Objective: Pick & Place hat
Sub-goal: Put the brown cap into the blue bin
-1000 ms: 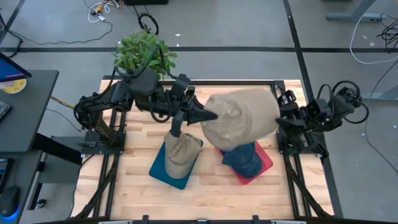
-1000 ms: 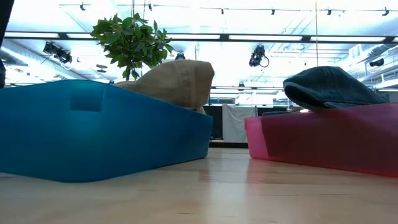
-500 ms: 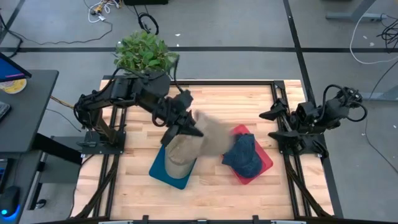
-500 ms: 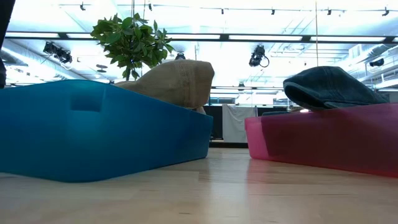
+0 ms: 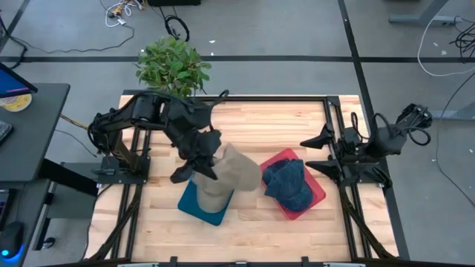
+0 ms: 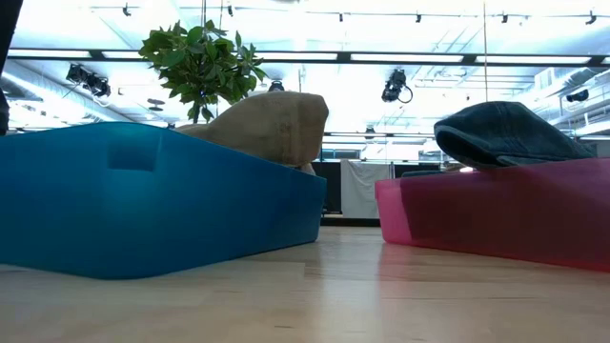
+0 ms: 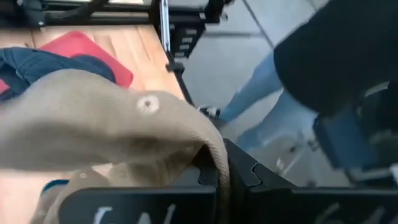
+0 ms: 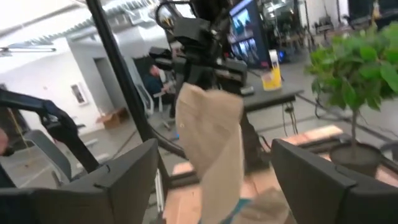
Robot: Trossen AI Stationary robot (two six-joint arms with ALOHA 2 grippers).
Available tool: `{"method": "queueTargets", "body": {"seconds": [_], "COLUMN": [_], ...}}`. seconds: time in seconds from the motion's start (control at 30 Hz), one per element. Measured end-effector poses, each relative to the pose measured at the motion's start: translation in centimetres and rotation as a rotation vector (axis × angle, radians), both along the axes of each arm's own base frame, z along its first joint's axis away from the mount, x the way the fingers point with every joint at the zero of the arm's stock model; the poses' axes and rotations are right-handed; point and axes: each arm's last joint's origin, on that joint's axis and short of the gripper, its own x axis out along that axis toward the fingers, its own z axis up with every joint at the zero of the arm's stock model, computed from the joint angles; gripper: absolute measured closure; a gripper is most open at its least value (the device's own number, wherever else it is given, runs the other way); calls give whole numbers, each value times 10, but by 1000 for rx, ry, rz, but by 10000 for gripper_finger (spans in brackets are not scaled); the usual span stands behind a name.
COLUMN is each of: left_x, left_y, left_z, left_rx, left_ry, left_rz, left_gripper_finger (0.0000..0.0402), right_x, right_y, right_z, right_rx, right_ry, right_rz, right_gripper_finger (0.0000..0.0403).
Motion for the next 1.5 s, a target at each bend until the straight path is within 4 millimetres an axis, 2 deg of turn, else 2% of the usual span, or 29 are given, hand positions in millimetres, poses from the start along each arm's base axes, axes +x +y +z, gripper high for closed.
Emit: {"method": "queueTargets", "body": {"seconds": [0.23,0.43,0.77,1.0,1.3,1.5], "left_x": [-5,-6,16,19,22,23], "left_y": [-11,-20,-47,-60,-53,-52], "left_z": [-9,-24,-51,-57,-59,-59], "left_rx": [158,224,369,430,486,484], "left_ry": [-38,40,22,-21,-25,-38], "left_rz": [-202,-321,-534,-638,-622,-638], "left_gripper_finger": [399,399,399,399,399,399], "right_x": [1,4,21,38,57,60], "right_y": [0,1,8,16,29,31], "right_z": [-8,-10,-20,-31,-41,-41], "right_rx": [44,79,116,162,204,230], "right_ry": [69,82,135,185,194,180], "right_rz": [-36,-56,-121,-142,-146,-144], "right_gripper_finger": [92,92,92,92,92,92]}}
